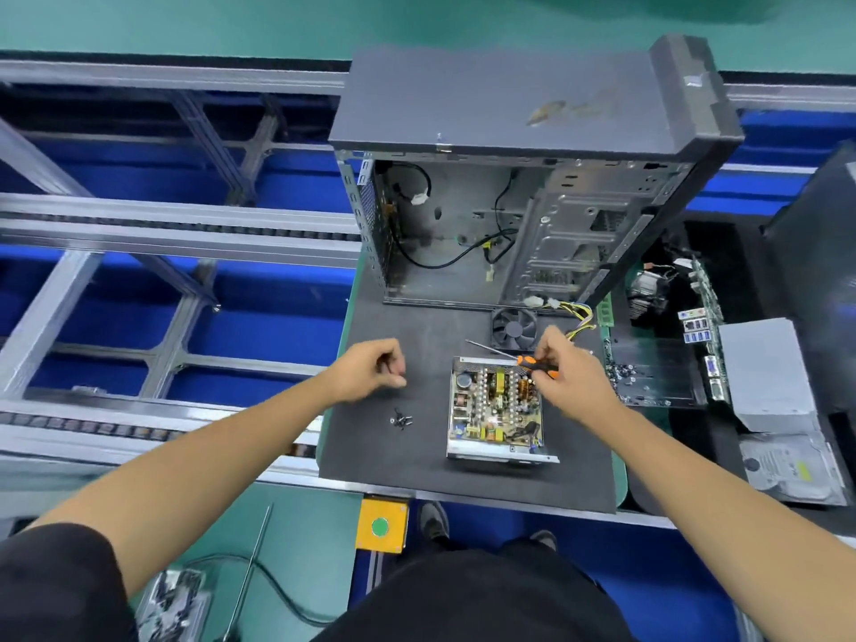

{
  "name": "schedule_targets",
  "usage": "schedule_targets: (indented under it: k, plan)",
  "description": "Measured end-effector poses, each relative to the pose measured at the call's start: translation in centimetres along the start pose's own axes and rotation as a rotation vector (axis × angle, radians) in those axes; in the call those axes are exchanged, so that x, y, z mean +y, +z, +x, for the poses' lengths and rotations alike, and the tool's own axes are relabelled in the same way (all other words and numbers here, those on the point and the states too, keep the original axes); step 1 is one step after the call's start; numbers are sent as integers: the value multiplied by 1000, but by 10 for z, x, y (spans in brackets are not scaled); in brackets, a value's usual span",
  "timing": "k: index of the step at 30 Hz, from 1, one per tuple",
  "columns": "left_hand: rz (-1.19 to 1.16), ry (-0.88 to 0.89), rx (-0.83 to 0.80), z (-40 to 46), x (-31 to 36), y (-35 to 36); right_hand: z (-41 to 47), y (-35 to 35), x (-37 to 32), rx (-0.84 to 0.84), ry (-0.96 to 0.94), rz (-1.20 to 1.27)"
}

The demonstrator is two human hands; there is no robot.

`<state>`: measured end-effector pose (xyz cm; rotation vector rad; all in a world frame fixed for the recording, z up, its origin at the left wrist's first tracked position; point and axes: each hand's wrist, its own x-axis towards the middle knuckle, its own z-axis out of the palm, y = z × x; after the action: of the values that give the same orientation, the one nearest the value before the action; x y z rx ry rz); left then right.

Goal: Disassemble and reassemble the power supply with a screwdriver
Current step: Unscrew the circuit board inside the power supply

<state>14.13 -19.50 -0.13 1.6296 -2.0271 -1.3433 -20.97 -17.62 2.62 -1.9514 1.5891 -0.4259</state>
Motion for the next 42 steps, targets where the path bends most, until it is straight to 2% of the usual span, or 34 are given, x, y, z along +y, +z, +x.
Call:
schedule_targets:
  k: [4,11,17,20,25,31,37,42]
  plan:
    - [151,-97,-106,-17,-25,6,5,3,-3,26,-8,-74]
    - [268,10,-99,-15,-31,21,11,10,-12,29,-11,-104]
    - [383,85,-180,-9,-28,23,13,13,-20,12,40,-99]
    - [389,93,-179,-7,-29,26,13,13,-25,20,50,-85]
    - [308,111,-68,-8,-34,28,14,15,-28,28,67,-72]
    - [241,152,-99,-10,-40,23,16,14,-32,40,70,-74]
    - [332,204,-199,-13,-43,23,17,12,-33,46,70,-76]
    - [375,192,-163,-13,-43,27,17,12,-34,41,72,-69]
